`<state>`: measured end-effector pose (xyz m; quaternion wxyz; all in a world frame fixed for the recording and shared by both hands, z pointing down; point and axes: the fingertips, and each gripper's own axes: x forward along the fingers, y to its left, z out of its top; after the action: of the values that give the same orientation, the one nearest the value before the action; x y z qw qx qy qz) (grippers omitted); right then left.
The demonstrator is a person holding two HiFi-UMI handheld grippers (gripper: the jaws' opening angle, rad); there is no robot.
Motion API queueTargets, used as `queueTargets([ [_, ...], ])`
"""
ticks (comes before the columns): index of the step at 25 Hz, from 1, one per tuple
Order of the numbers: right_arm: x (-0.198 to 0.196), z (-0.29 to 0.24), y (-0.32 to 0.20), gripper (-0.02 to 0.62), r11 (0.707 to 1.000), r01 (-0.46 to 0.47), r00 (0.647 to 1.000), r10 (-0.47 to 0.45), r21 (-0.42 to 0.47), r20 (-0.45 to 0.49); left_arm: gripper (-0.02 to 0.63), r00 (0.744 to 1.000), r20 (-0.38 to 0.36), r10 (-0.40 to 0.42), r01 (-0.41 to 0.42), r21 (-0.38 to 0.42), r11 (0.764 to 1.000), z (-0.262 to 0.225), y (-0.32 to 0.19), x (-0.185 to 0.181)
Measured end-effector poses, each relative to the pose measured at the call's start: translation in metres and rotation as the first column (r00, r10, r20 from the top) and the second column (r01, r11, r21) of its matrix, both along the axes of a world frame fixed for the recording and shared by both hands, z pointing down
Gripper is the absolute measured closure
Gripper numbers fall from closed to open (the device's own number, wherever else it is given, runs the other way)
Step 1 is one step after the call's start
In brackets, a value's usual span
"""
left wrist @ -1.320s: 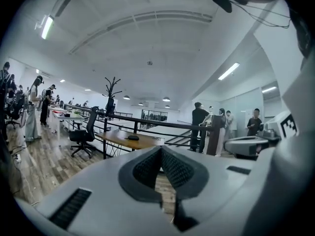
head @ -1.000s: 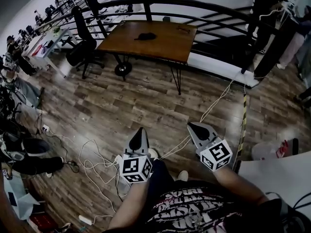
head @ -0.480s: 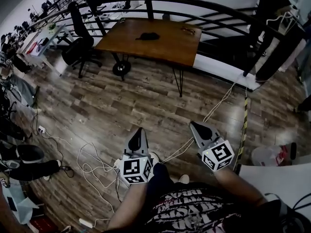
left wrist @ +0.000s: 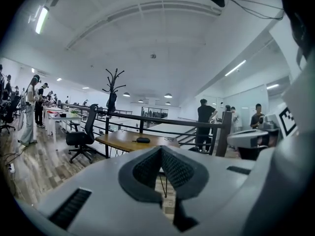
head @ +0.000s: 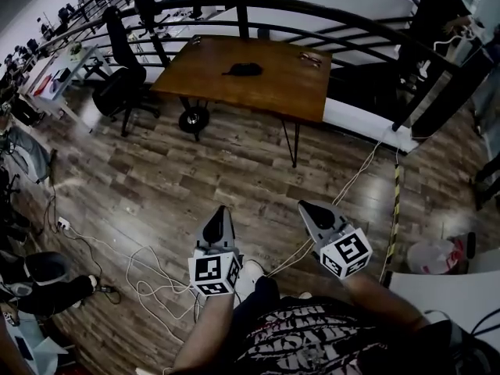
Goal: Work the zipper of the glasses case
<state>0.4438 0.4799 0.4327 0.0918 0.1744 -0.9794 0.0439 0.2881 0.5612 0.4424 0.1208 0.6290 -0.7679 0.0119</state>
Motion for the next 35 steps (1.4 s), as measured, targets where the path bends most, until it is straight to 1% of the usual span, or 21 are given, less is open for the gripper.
queueTargets([
  [7,-0.066,-0.018,-0.02,0.603,0.997,-0.05,0.999,0.05,0.051,0.005,0.6,0.998,0.023,0.058,-0.059,0.032,0.998,-0.018,-0.024,-0.061],
  [10,-0.088,-0.026,-0.016,0.603,0.995,-0.061,0.998,0.06,0.079,0.012,0.6,0.998,0.005,0.059,-0.06,0.059,0.996,-0.022,-0.023,-0.087],
  [13,-0.102,-0.024,-0.015,0.603,0.994,-0.054,0.998,0.055,0.099,-0.009,0.6,0.999,-0.021,0.047,-0.046,0.074,0.996,-0.02,-0.027,-0.107],
  [21,-0.11,-0.015,-0.042,0.603,0.993,-0.084,0.996,0.087,0.084,-0.021,0.6,0.997,-0.051,0.065,-0.063,0.04,0.997,0.003,-0.046,-0.118],
  [25,-0.123,-0.007,-0.073,0.603,0.992,-0.088,0.996,0.09,0.088,-0.017,0.6,0.997,-0.035,0.066,-0.065,0.028,0.997,0.008,-0.075,-0.131],
  [27,-0.133,-0.003,-0.093,0.603,0.994,-0.082,0.996,0.084,0.076,-0.015,0.6,0.998,-0.036,0.06,-0.059,0.02,0.998,0.01,-0.095,-0.139],
  [30,-0.144,0.003,-0.128,0.603,0.996,-0.074,0.997,0.075,0.057,-0.014,0.6,0.997,-0.038,0.061,-0.061,0.013,0.998,0.009,-0.129,-0.146],
  [33,-0.162,0.006,-0.168,0.603,0.997,-0.067,0.998,0.068,0.043,-0.015,0.6,0.997,-0.023,0.068,-0.068,0.006,0.998,0.011,-0.166,-0.159],
  [35,-0.173,0.01,-0.193,0.603,0.998,-0.059,0.998,0.06,0.023,-0.025,0.6,0.997,-0.039,0.069,-0.07,-0.011,0.998,0.018,-0.188,-0.166],
])
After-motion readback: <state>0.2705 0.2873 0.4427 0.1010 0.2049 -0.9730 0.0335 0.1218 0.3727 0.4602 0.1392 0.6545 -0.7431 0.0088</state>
